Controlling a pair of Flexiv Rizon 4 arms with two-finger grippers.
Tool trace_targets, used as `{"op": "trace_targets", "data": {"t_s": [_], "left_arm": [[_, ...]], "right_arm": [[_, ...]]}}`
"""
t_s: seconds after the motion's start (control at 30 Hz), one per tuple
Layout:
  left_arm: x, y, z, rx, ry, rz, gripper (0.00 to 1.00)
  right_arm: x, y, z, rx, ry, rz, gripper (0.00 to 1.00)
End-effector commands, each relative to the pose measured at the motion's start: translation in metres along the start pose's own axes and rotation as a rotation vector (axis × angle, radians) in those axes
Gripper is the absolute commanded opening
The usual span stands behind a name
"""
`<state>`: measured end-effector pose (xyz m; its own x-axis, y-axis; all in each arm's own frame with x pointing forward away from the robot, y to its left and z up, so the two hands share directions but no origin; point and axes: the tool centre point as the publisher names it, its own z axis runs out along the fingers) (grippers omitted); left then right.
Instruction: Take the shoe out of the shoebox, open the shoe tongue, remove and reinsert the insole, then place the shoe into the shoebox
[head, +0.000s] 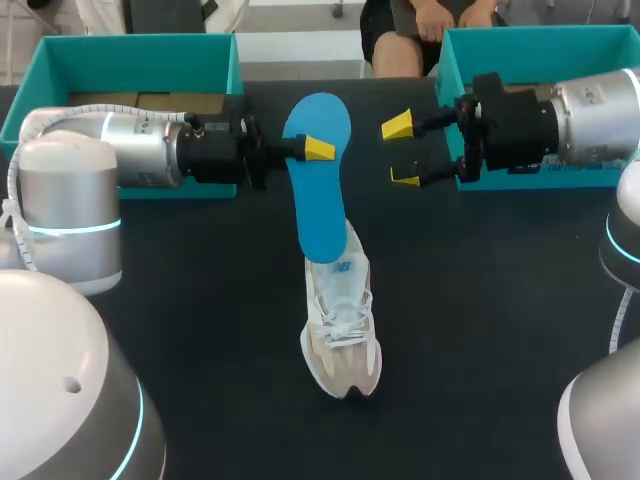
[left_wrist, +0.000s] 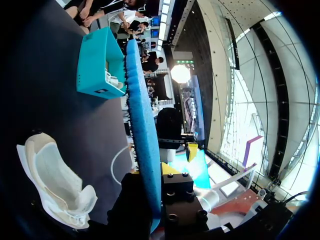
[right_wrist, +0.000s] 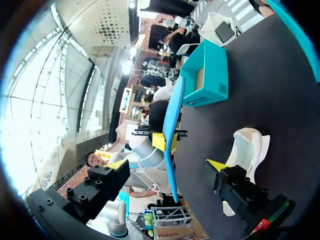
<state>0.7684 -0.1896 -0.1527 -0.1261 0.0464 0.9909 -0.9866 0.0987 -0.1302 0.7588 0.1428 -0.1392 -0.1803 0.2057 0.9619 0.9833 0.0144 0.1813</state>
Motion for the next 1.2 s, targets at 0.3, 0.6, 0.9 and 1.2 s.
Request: {"op": "trace_targets", "data": {"t_s": [0.3, 0.6, 0.9, 1.2], "left_arm": [[0.0, 0.0, 0.0, 0.0, -0.002, -0.001, 0.0], [0.0, 0.0, 0.0, 0.0, -0.002, -0.001, 0.0], [0.025, -0.004, -0.005, -0.021, 0.118, 0.423, 0.0], [0.021, -0.015, -0.016, 0.002, 0.103, 0.913, 0.0]], "right_arm": [[-0.003, 0.005, 0.005, -0.02, -0.016, 0.006, 1.0], [-0.003, 0.005, 0.005, -0.02, -0.016, 0.006, 1.0], [-0.003, 0.005, 0.005, -0.02, -0.016, 0.006, 1.0], [-0.003, 0.005, 0.005, -0.02, -0.016, 0.006, 1.0]]}}
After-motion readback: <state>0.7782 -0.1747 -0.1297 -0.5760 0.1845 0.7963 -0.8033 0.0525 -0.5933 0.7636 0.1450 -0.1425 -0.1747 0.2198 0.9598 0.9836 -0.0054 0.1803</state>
